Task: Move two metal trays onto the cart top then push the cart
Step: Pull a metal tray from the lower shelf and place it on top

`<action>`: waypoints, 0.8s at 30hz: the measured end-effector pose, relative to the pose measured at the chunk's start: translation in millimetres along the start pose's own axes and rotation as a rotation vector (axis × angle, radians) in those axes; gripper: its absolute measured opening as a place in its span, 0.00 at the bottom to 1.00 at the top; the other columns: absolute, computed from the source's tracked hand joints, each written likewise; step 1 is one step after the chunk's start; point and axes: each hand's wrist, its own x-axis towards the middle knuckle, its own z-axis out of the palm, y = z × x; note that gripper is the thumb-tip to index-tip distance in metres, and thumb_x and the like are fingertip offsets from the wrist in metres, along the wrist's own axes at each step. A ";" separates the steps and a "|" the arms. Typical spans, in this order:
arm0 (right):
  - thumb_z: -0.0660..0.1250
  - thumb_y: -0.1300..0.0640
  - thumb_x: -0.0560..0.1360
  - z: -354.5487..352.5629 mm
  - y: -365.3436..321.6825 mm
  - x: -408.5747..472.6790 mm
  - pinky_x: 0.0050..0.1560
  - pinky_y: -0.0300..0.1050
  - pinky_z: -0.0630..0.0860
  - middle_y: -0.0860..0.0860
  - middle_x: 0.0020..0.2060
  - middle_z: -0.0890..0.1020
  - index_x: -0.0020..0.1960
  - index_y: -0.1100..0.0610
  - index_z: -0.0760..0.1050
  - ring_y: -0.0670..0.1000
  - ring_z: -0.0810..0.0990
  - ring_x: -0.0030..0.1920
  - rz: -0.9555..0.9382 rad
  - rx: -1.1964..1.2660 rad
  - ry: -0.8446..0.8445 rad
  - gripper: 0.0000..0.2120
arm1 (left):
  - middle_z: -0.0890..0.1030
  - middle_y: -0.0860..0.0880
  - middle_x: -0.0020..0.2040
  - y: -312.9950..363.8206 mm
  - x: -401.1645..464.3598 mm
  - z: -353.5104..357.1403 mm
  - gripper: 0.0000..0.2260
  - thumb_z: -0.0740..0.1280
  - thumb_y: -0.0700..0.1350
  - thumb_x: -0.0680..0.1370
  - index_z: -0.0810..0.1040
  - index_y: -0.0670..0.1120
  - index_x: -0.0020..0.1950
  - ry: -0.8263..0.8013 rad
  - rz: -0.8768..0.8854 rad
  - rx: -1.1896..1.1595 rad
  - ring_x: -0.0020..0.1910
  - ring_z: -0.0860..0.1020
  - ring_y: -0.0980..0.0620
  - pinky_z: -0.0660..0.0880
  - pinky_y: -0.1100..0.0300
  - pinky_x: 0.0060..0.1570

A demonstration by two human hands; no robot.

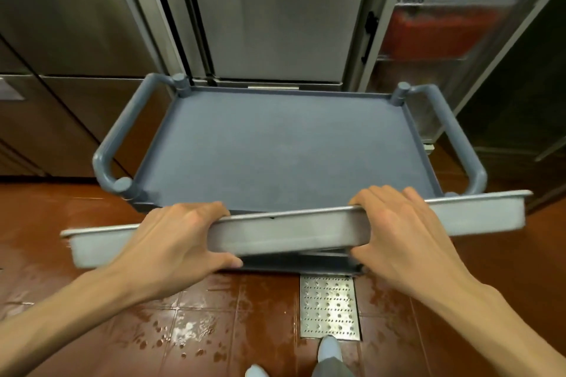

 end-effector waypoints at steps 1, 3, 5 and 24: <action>0.75 0.58 0.56 -10.5 -2.5 -0.3 0.39 0.46 0.66 0.47 0.37 0.78 0.45 0.52 0.74 0.52 0.76 0.38 0.011 0.007 0.023 0.19 | 0.78 0.57 0.33 -1.3 1.3 -11.8 0.23 0.66 0.72 0.60 0.73 0.56 0.43 0.025 0.012 0.003 0.35 0.79 0.54 0.70 0.60 0.29; 0.77 0.56 0.56 -29.4 -7.4 1.2 0.38 0.45 0.64 0.46 0.36 0.78 0.44 0.52 0.74 0.51 0.75 0.36 0.021 0.018 0.072 0.20 | 0.78 0.59 0.32 -6.4 5.3 -33.6 0.23 0.64 0.73 0.59 0.72 0.58 0.41 0.085 0.039 0.008 0.32 0.76 0.57 0.71 0.60 0.27; 0.77 0.56 0.56 -44.9 -11.5 4.3 0.38 0.44 0.62 0.46 0.36 0.78 0.44 0.52 0.74 0.50 0.73 0.36 0.031 0.032 0.096 0.20 | 0.77 0.60 0.31 -12.4 10.8 -54.2 0.23 0.63 0.75 0.59 0.72 0.59 0.41 0.109 0.078 0.045 0.31 0.76 0.59 0.71 0.62 0.26; 0.79 0.55 0.64 -15.3 -0.9 111.7 0.50 0.48 0.66 0.52 0.47 0.80 0.54 0.56 0.74 0.54 0.76 0.48 -0.016 -0.075 0.289 0.23 | 0.83 0.49 0.38 -56.6 100.4 -31.4 0.20 0.79 0.58 0.64 0.78 0.48 0.47 0.415 0.156 0.007 0.36 0.81 0.45 0.70 0.60 0.30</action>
